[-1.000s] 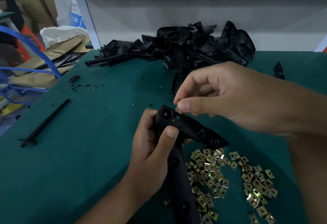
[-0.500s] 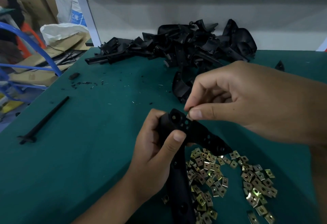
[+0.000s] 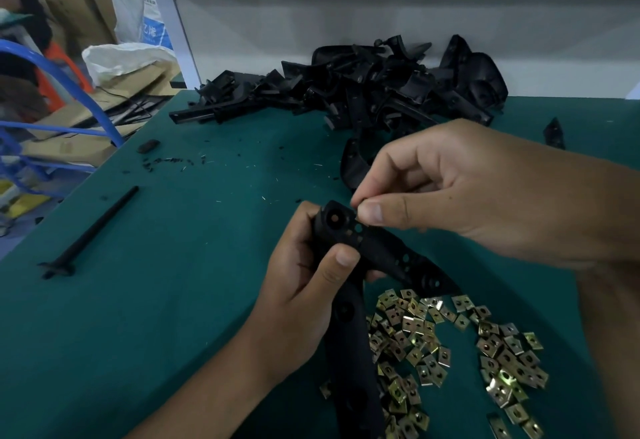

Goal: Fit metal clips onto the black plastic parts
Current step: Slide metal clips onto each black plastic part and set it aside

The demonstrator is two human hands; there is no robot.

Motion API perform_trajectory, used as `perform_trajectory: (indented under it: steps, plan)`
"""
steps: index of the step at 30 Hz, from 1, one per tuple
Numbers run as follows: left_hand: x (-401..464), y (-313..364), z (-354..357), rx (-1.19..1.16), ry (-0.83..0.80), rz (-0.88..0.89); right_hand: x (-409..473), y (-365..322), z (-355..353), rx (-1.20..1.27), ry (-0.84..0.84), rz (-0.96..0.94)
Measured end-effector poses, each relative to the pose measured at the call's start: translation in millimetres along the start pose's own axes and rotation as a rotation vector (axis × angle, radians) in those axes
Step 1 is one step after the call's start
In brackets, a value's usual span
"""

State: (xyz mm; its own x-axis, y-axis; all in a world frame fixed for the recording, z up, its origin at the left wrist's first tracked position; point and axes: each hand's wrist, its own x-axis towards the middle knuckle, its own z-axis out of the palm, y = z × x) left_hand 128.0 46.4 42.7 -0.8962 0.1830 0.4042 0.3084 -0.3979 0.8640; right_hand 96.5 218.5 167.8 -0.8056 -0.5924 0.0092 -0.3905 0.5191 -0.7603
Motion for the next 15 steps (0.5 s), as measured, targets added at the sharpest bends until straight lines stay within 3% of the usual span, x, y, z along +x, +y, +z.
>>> perform_trajectory:
  steps: [15]
  plan:
    - [3, -2, -1, 0.161, 0.188, 0.086, 12, 7, 10, 0.059, 0.0, -0.007]
